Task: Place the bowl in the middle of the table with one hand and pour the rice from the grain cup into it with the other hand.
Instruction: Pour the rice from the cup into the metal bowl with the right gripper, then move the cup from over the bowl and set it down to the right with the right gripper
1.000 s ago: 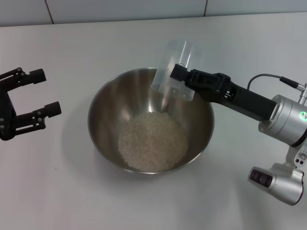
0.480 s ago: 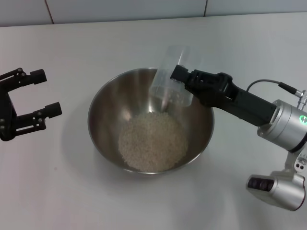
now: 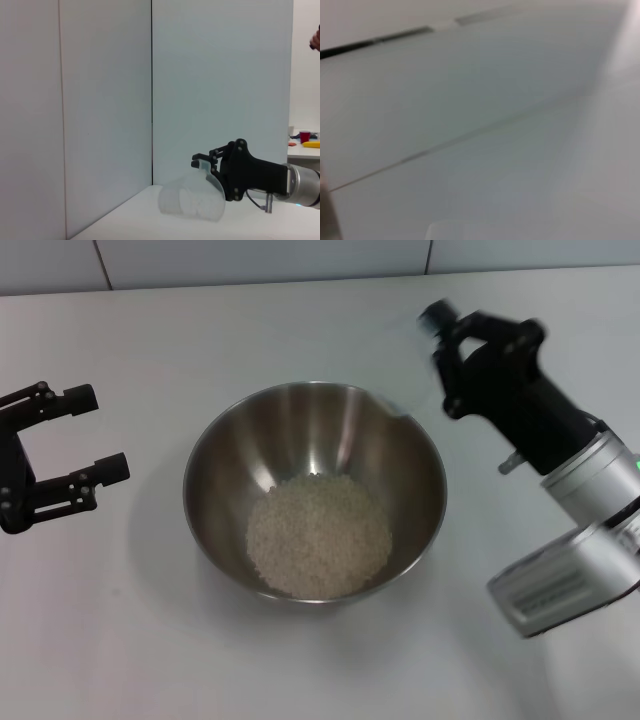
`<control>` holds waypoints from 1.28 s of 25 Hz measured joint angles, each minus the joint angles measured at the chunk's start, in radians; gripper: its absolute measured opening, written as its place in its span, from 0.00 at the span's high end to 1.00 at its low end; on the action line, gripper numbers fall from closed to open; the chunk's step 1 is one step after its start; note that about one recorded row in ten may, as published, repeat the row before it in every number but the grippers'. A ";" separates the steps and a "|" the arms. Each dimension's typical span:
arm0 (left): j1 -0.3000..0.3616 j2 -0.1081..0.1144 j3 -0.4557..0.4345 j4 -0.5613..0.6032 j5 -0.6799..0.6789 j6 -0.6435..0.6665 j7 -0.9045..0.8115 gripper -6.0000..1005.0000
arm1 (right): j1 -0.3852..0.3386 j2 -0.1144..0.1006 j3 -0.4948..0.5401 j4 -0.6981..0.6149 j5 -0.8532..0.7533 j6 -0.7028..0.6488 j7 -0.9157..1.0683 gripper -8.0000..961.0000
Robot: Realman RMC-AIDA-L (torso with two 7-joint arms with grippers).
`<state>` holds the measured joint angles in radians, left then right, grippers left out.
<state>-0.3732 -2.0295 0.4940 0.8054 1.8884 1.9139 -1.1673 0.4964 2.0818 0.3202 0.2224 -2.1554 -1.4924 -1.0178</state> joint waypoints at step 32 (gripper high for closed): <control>-0.010 0.002 0.008 -0.006 0.002 -0.007 0.027 0.22 | -0.057 -0.011 -0.117 -0.539 -0.078 0.045 1.578 0.97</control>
<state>-0.3835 -2.0271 0.5024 0.7997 1.8900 1.9066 -1.1407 0.4398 2.0709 0.2033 -0.3170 -2.2333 -1.4471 0.5600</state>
